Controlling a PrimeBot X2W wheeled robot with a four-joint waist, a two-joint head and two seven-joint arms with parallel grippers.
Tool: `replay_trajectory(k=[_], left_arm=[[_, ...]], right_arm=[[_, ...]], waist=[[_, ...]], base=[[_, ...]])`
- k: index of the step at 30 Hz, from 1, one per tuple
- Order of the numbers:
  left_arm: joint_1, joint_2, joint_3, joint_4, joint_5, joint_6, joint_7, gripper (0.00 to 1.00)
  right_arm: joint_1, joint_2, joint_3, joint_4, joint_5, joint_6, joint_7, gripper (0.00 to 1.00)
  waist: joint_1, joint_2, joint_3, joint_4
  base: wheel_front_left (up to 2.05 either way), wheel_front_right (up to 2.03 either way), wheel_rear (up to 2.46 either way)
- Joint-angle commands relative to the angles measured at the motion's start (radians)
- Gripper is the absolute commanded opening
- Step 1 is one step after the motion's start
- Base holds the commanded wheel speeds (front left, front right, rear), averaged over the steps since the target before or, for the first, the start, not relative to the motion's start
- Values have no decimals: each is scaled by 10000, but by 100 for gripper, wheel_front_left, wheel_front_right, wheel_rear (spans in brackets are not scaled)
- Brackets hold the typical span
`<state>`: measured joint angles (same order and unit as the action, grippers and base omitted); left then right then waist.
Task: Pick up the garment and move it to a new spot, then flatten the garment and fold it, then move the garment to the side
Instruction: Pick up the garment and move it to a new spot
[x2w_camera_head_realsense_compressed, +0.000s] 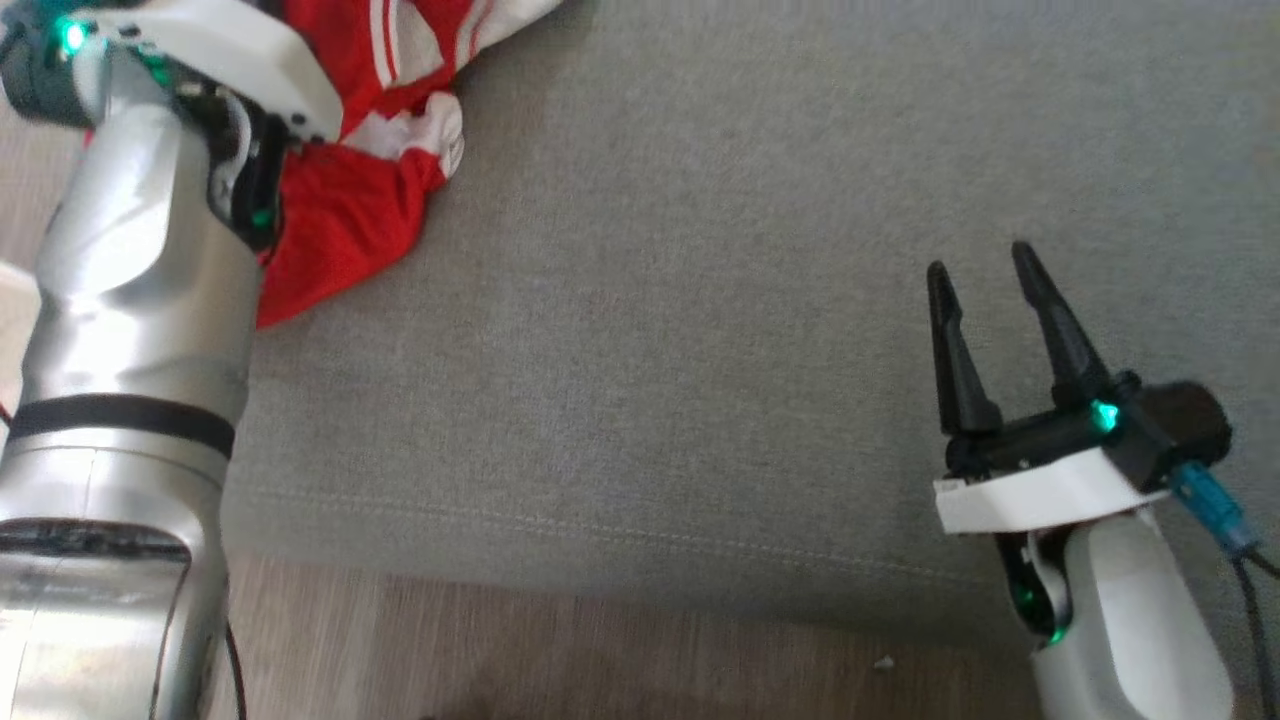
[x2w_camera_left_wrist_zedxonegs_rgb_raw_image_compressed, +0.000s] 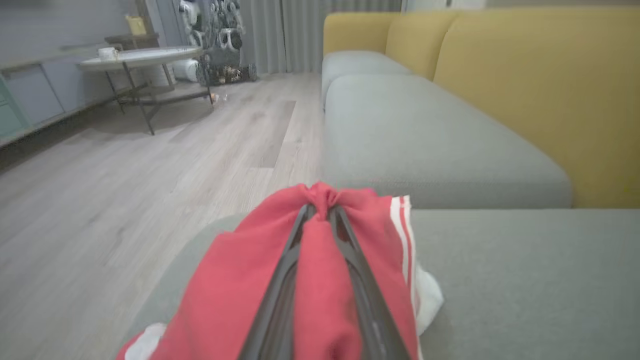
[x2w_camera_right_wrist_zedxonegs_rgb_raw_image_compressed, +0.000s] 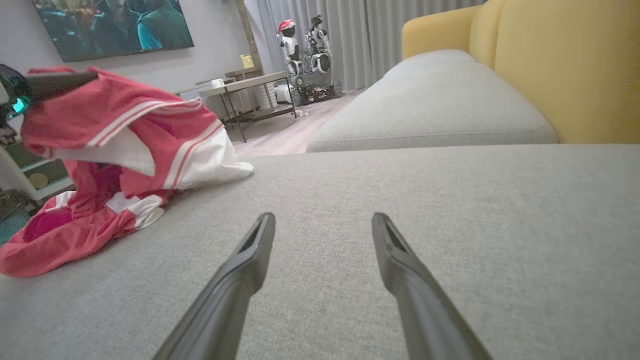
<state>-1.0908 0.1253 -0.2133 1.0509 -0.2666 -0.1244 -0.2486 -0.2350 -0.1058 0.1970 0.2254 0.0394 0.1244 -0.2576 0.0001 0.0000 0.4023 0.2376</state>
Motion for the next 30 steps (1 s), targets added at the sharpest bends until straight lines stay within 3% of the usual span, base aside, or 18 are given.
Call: replay_trajectory(k=[1, 8, 18, 20, 23, 30], left_arm=[[-347, 562, 34, -814, 38, -38, -121, 0], [-283, 462, -762, -2910, -350, -59, 76, 0], [-460, 423, -1953, -6197, -1485, -62, 2041, 0], [-460, 423, -1953, -6197, -1485, -62, 2041, 0], [-448, 97, -2128, -6732, -1802, 5, 2679, 0], [73, -243, -2865, -6022, -1635, 223, 3093, 0]], right_arm=[[306, 231, 226, -175, 224, 63, -42, 100], [469, 494, 390, -65, 536, 63, -42, 100], [381, 552, 540, -693, 1402, 63, -42, 100], [381, 552, 540, -693, 1402, 63, -42, 100], [273, 553, 575, -1001, 1681, 63, -42, 100], [73, 554, 653, -1351, 2135, 63, -42, 100]], waist=[[-1, 0, -704, -306], [-1, 0, -1656, -1160], [-1, 0, -1797, -3668], [-1, 0, -1797, -3668], [-1, 0, -1500, -4656], [-1, 0, -548, -5822]], base=[[0, 0, 0], [0, 0, 0], [0, 0, 0], [0, 0, 0], [0, 0, 0], [0, 0, 0]])
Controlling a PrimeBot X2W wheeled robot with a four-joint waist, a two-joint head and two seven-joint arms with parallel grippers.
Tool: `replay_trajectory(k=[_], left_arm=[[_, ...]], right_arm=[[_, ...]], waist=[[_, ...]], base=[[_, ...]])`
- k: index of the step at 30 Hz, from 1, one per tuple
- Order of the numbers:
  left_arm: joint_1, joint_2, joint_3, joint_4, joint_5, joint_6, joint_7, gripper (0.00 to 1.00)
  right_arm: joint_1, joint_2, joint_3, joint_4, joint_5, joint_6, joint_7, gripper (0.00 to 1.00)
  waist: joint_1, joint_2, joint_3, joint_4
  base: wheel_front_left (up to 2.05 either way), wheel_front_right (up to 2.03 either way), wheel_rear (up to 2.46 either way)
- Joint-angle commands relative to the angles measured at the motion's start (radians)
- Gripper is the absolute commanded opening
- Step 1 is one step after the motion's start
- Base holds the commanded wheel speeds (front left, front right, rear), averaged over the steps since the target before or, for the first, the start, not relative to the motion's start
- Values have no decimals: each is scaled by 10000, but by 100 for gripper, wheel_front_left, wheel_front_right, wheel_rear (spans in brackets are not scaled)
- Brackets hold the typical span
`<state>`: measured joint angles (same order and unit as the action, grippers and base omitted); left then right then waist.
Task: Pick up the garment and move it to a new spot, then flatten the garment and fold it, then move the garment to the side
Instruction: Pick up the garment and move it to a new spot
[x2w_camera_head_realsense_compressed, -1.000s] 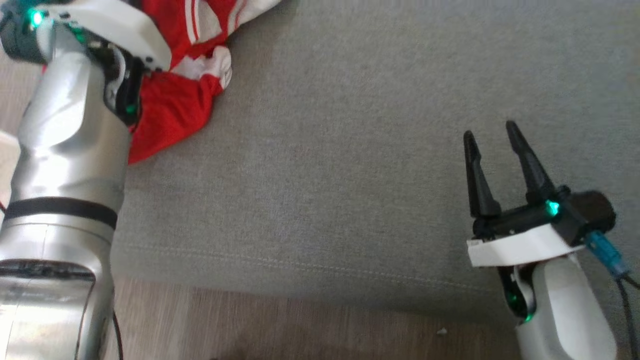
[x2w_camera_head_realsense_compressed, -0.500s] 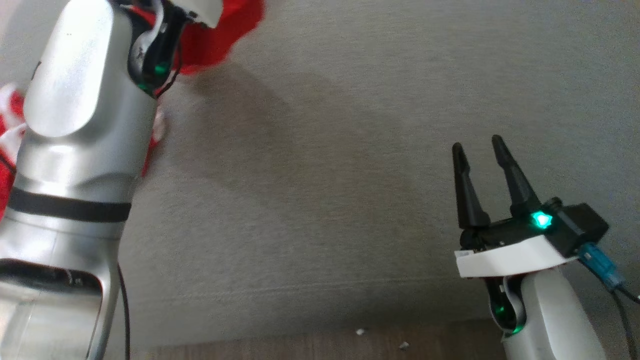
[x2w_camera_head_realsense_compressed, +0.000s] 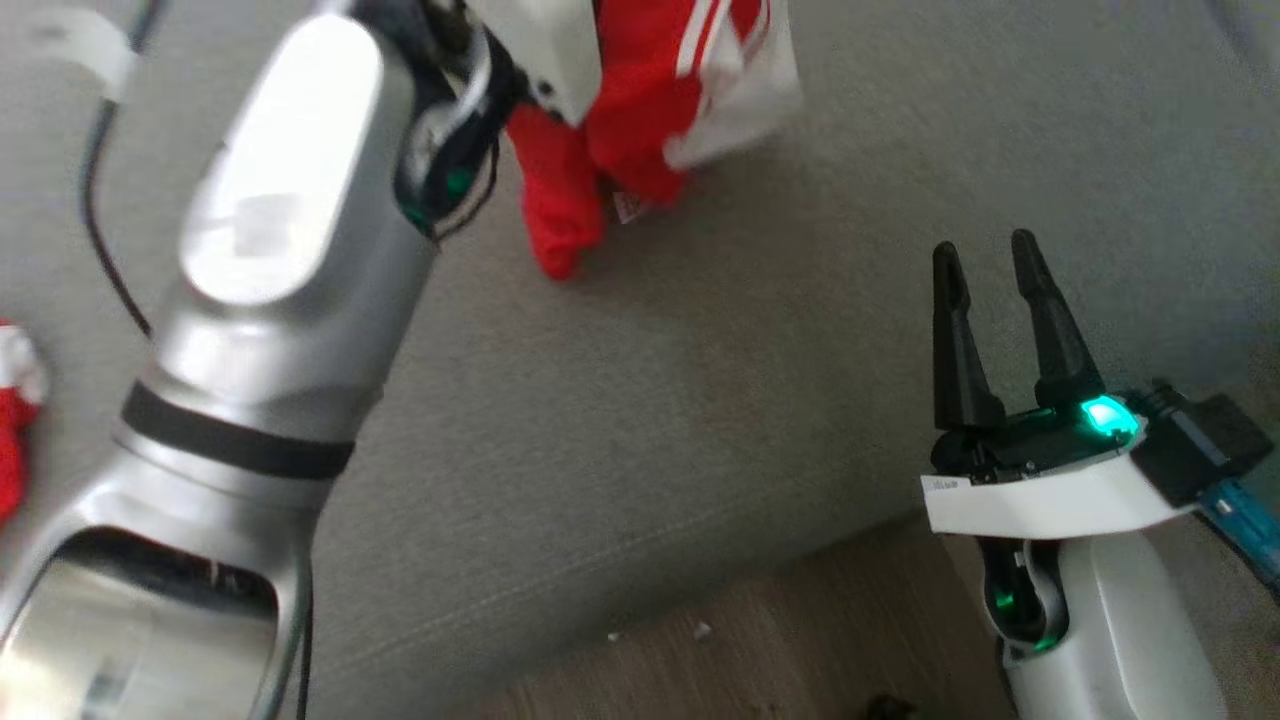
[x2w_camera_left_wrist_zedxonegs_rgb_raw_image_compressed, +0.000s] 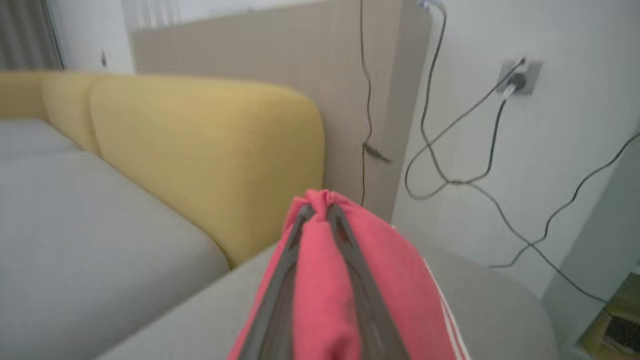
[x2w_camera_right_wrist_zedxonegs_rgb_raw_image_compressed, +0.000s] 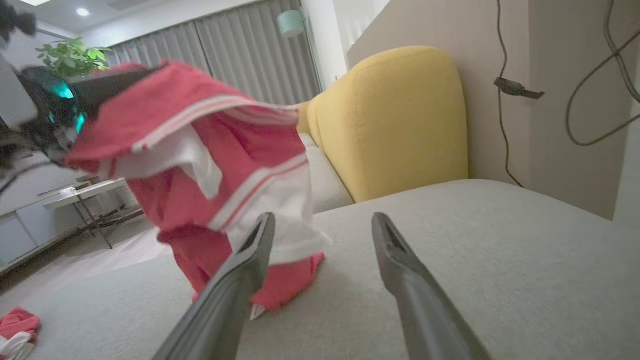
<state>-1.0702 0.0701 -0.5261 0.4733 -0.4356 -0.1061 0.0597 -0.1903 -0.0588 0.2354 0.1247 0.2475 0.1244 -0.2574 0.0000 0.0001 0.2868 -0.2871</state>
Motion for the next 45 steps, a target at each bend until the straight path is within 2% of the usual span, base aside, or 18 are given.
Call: replay_trajectory(k=[1, 7, 8, 10, 13, 16, 19, 23, 30, 39, 45], left_arm=[[18, 290, 218, 63, 56, 87, -41, 0], [490, 395, -23, 2357, 514, 441, -1163, 0], [496, 346, -34, 2706, 514, 442, -1410, 25], [382, 252, -194, 3277, 656, 416, -1914, 100], [202, 84, -372, 3674, 938, 666, -2849, 100], [479, -51, -303, 3338, 1059, 1138, -3186, 100], [1487, -102, -13, 1869, 1331, 1688, -3208, 100], [3516, 40, 377, 327, 1684, 2001, -3211, 100], [7232, 264, 1603, -3104, 2637, 2907, -3213, 100], [11070, 127, 2627, -5870, 3516, 3541, -3214, 100], [12631, 46, 3070, -5907, 3765, 3634, -3214, 100]], right_arm=[[-418, 84, 294, -383, 123, 63, -44, 100], [-658, 85, 565, -446, 265, 63, -44, 100], [-701, 85, 598, -426, 276, 63, -44, 100], [-760, 85, 563, -424, 301, 63, -44, 100], [-756, 85, 508, -366, 198, 63, -44, 100], [-647, 85, 527, -185, -56, 63, -44, 100], [-480, 85, 477, 40, -351, 63, -44, 100], [-219, 85, 525, 336, -695, 63, -44, 100], [415, 85, 460, 701, -1159, 63, -44, 100], [1479, 85, 286, 476, -1529, 63, -44, 100], [2236, 85, -26, 417, -1972, 63, -44, 100]], waist=[[0, -1, 756, -679], [0, -1, 1658, -1099], [0, -1, 1753, -1107], [0, -1, 1886, -1025], [0, -1, 1811, -674], [0, -1, 1365, -120], [0, -1, 722, 587], [0, -1, -203, 1418], [0, -1, -1610, 2504], [0, -1, -2730, 2846], [0, -1, -3084, 2920]], base=[[0, 0, 0], [0, 0, 0], [0, 0, 0], [0, 0, 0], [0, 0, 0], [0, 0, 0], [0, 0, 0], [0, 0, 0], [0, 0, 0], [0, 0, 0], [0, 0, 0]])
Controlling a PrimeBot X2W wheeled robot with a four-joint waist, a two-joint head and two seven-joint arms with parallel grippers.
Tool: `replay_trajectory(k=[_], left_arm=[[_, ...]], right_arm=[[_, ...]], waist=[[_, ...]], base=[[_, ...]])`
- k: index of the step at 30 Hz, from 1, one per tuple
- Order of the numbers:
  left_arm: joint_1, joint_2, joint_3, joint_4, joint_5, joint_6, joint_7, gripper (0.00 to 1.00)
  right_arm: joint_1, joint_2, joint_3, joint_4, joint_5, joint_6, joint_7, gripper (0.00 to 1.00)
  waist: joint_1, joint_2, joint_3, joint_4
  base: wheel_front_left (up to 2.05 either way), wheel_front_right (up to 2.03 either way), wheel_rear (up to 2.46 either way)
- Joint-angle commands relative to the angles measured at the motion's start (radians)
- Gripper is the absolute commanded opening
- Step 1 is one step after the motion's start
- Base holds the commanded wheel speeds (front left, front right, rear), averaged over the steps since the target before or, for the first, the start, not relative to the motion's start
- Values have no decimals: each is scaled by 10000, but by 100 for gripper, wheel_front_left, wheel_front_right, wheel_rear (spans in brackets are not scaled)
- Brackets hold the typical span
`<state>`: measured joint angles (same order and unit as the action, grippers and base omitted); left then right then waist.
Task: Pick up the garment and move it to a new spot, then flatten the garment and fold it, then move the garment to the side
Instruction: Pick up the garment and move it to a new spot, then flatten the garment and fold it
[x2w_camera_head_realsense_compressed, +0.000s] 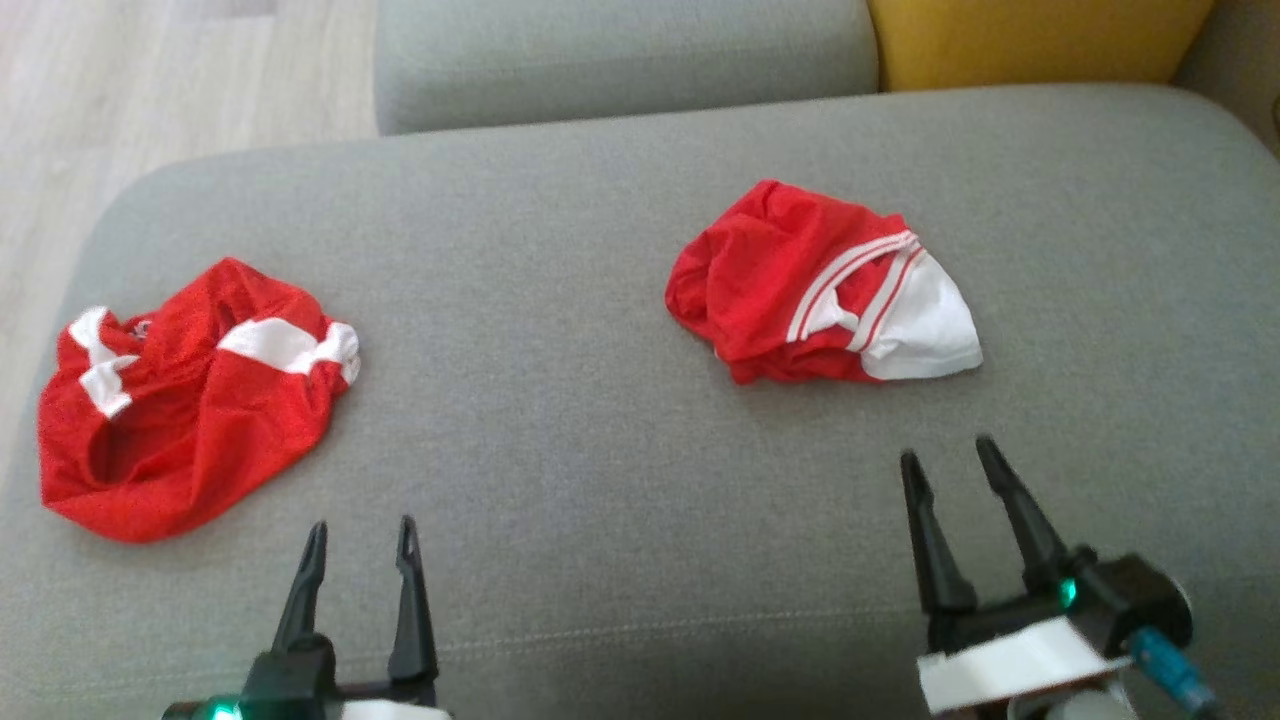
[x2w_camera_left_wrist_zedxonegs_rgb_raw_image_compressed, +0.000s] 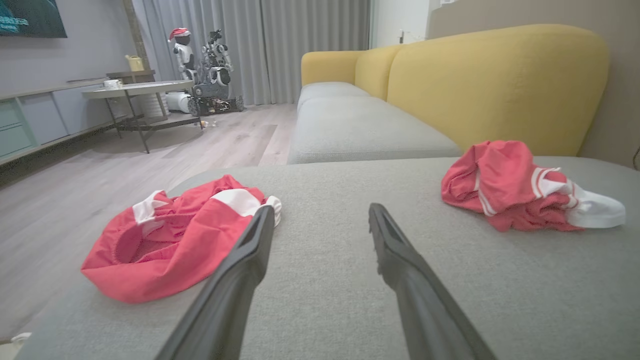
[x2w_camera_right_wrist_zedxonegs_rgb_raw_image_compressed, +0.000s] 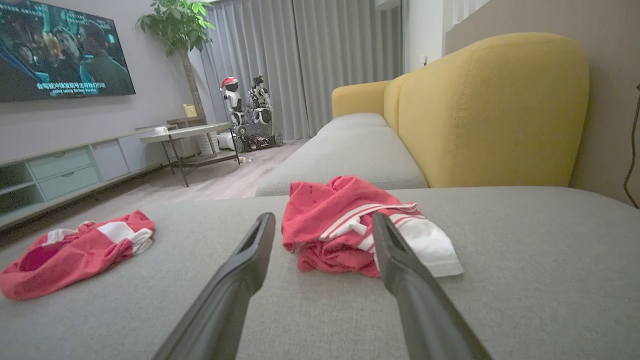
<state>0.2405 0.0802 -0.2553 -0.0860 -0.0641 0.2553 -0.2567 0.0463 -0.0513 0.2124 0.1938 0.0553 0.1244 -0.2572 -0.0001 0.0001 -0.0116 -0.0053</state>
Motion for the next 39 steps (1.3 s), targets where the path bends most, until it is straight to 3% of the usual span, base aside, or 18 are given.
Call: replay_trajectory(k=[1, 29, 39], left_arm=[[-391, -61, 408, -251, 99, -11, -50, 100], [-622, 61, 123, 299, 732, -442, -51, 100], [-3069, 122, -1287, 1845, 960, -1751, -51, 100]], right_arm=[[-38, 10, 180, -225, -133, 63, -46, 100], [-60, 11, 328, -134, 61, 63, -46, 100], [-624, 11, 591, -232, 44, 63, -46, 100]], waist=[[1, -1, -121, 122], [1, -1, -62, 58], [1, -1, 1080, -531]], base=[[0, 0, 0], [0, 0, 0], [0, 0, 0]])
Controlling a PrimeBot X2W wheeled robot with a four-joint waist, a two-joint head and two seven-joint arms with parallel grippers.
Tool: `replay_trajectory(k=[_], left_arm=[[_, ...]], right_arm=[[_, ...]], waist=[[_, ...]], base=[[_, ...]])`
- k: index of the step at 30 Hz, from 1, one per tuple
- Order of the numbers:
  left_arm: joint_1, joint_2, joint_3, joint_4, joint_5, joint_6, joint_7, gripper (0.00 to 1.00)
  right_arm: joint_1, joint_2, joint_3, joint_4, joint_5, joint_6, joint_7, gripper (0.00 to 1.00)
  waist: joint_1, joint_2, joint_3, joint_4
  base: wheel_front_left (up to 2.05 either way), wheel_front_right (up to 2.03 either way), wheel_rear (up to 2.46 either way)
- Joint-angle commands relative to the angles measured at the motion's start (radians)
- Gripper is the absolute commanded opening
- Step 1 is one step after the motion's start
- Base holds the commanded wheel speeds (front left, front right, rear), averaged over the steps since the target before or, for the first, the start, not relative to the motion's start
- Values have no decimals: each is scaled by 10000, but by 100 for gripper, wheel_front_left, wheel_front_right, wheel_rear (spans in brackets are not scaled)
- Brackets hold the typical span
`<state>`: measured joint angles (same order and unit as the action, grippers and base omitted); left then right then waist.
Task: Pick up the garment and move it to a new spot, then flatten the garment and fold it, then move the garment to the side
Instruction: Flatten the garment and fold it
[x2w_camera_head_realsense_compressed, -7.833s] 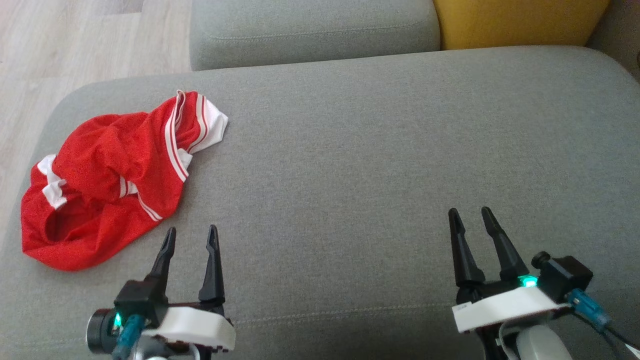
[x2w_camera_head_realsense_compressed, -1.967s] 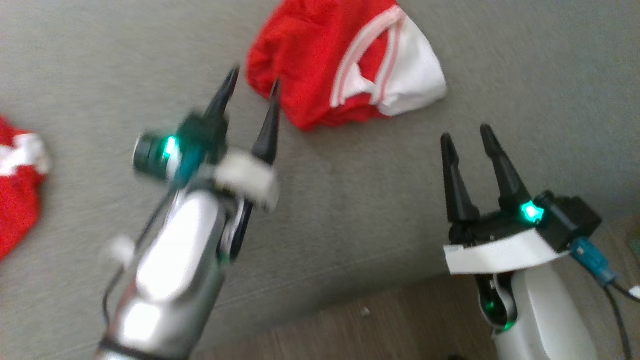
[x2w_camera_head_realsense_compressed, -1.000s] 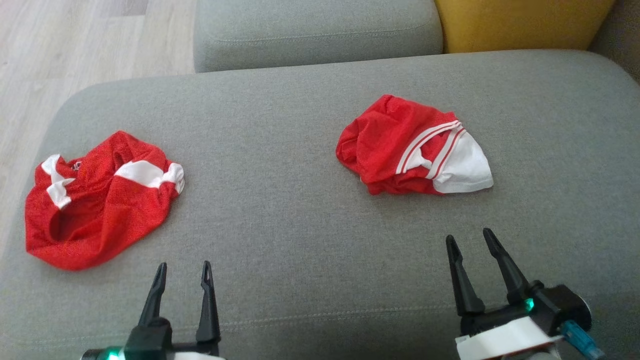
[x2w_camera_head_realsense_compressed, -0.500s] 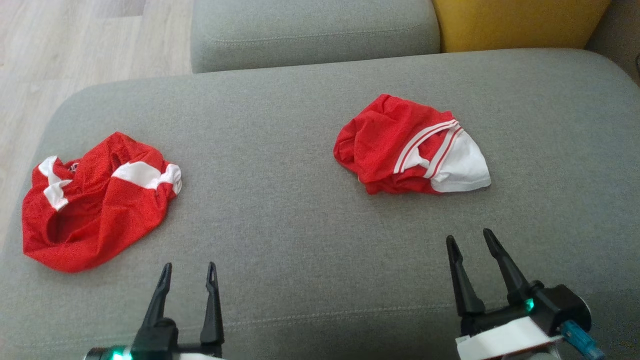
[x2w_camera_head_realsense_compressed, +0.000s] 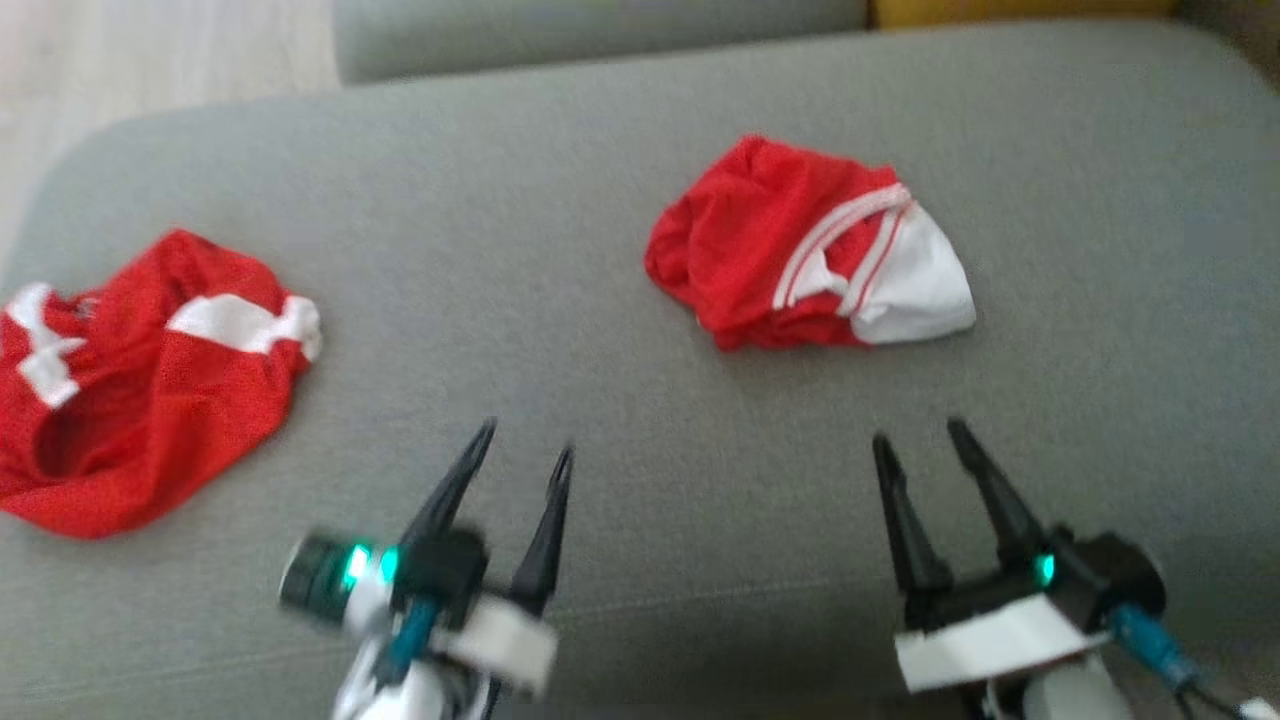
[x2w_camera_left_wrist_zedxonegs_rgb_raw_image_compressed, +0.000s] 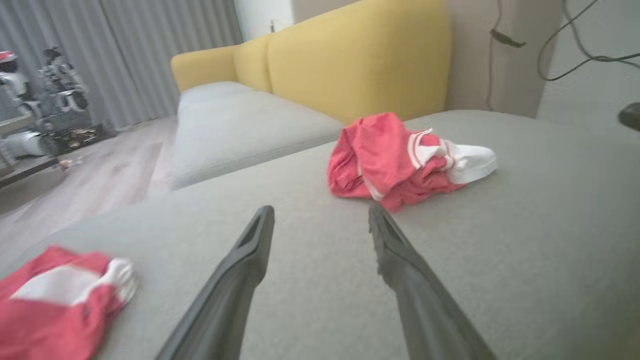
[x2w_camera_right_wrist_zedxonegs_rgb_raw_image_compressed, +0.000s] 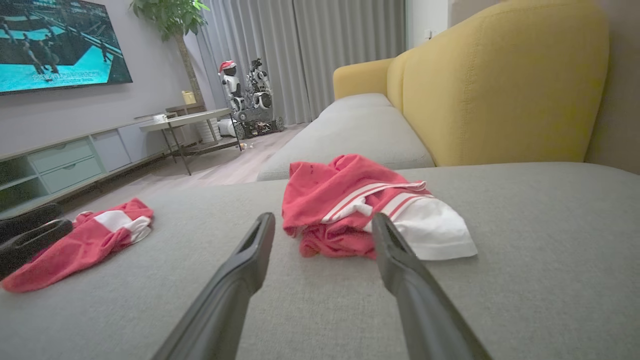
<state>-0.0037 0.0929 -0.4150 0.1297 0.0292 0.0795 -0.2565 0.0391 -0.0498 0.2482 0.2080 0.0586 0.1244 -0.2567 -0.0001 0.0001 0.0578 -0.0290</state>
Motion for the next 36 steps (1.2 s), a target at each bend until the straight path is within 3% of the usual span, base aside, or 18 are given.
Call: replay_trajectory(k=[1, 4, 12, 18, 30, 33, 36], left_arm=[[-991, -50, 200, -121, -38, -127, -53, 100], [-2142, -168, -258, 515, -26, -535, -53, 100], [-4730, -333, -1359, 2337, 258, -1107, -53, 100], [-6049, -253, -1682, 3635, 507, -1036, -53, 100], [-7709, 156, -1544, 5274, 367, -350, -53, 100], [-7863, 236, -1691, 5469, 309, -496, -53, 100], [-7915, 303, -2060, 5508, 316, -921, -53, 100]], right_arm=[[-671, -5, 239, -413, -30, 63, -51, 100], [-1019, -5, 251, -534, -85, 63, -51, 100], [-1741, -5, 382, -1076, 166, 63, -51, 100], [-1977, -5, 44, -1558, 301, 63, -51, 100], [-2186, -5, -98, -1770, 473, 63, -51, 100], [-2241, -5, -111, -1787, 553, 63, -51, 100], [-2275, -5, -163, -1804, 657, 63, -51, 100]], waist=[[1, -1, 552, -412], [1, -1, 1007, -771], [1, -1, 2196, -1756], [1, -1, 2841, -2334], [1, -1, 3442, -2809], [1, -1, 3498, -2843], [1, -1, 3535, -2855]], base=[[0, 0, 0], [0, 0, 0], [0, 0, 0], [0, 0, 0], [0, 0, 0], [0, 0, 0], [0, 0, 0]])
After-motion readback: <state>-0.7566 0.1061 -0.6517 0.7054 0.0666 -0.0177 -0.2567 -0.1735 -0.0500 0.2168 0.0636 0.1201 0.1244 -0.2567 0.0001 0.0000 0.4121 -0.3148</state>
